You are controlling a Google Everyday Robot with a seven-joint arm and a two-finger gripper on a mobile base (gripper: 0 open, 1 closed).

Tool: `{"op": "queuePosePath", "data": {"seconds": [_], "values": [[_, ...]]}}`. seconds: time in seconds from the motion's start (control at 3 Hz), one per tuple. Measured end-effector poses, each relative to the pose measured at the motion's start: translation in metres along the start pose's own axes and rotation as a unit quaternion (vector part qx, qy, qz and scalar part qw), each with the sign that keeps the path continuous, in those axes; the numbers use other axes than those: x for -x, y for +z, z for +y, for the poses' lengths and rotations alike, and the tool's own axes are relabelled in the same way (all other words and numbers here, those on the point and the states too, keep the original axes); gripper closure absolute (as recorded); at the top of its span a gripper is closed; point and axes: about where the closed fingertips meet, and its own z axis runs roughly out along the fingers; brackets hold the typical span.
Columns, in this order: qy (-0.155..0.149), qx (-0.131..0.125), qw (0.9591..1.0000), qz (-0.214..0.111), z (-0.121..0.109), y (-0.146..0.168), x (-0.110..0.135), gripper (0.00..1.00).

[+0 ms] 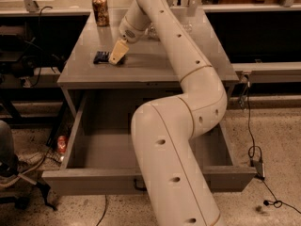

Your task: Place rxbar blueberry into top drawer

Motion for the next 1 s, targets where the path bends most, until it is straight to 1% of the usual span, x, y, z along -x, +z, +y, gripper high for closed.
{"op": "queuePosePath", "data": {"seconds": [0.33,0.67,1.0], "values": [[0.000,0.000,1.0000,0.000,0.001,0.000,0.000,1.00],[0.002,-0.003,1.0000,-0.001,0.000,-0.004,0.000,1.00],[0.033,-0.063,0.9972,-0.024,-0.011,-0.084,0.015,1.00]]}}
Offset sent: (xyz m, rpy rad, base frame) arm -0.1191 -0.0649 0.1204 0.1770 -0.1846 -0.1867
